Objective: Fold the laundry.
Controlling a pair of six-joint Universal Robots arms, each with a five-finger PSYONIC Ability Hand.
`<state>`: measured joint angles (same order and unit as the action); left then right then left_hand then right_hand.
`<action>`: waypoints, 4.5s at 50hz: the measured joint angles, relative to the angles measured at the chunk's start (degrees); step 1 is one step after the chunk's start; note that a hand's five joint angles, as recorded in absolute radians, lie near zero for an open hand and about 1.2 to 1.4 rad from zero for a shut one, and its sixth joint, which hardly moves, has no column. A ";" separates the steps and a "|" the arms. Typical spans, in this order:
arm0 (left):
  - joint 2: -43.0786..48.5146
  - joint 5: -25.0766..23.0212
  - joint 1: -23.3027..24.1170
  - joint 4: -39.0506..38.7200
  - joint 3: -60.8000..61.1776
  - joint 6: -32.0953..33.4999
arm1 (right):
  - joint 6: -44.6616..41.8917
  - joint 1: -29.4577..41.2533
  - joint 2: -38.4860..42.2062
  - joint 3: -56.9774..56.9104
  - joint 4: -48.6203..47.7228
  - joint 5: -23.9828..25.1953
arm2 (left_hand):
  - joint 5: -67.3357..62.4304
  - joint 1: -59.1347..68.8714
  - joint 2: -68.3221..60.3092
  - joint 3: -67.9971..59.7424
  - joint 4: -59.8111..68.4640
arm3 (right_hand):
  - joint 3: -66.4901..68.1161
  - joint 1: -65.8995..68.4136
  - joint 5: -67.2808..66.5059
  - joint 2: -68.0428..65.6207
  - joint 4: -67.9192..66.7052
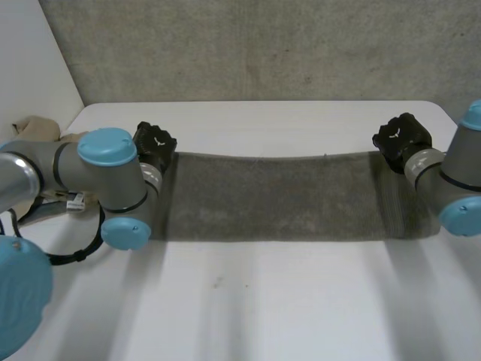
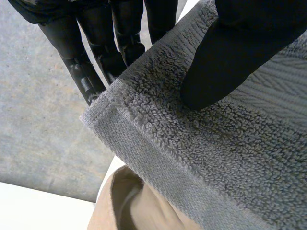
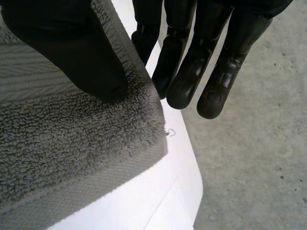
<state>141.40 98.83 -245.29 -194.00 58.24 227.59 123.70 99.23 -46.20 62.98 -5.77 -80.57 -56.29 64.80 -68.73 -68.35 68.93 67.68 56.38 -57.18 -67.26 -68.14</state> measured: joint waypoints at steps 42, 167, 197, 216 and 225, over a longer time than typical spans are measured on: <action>-28.36 -4.68 2.27 0.06 30.91 -25.36 | 24.41 -10.87 -20.04 16.68 18.55 8.78 | 53.72 -53.90 57.16 56.41 -57.41 | -52.38 -43.70 51.45 51.87 53.19; -31.28 -4.58 4.79 0.12 36.64 -26.47 | 31.98 -4.69 -18.52 34.19 2.23 14.98 | 53.72 -53.90 57.16 56.41 -57.41 | -31.83 -25.06 31.32 30.47 32.54; -34.27 -4.52 4.11 0.11 36.12 -26.61 | 19.70 23.41 -14.74 11.49 7.22 7.00 | 53.72 -53.90 57.16 56.41 -57.41 | -0.06 -2.41 0.81 0.08 0.05; -29.10 -4.88 7.73 1.38 24.41 -37.80 | 42.67 24.37 -13.04 8.71 9.68 5.68 | 53.72 -53.89 57.16 56.41 -57.41 | -55.59 -44.94 53.58 54.99 54.99; -19.94 -4.97 13.26 7.68 15.96 -45.08 | 51.79 18.64 -12.04 8.34 11.29 6.06 | 53.72 -53.90 57.16 56.41 -57.41 | -55.59 -44.94 53.58 54.99 54.99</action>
<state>121.46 93.87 -232.03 -186.32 74.21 182.51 175.49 117.87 -58.24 71.32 5.52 -74.51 -2.57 10.90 -11.57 -11.93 11.51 12.09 11.44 -3.60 -12.27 -13.15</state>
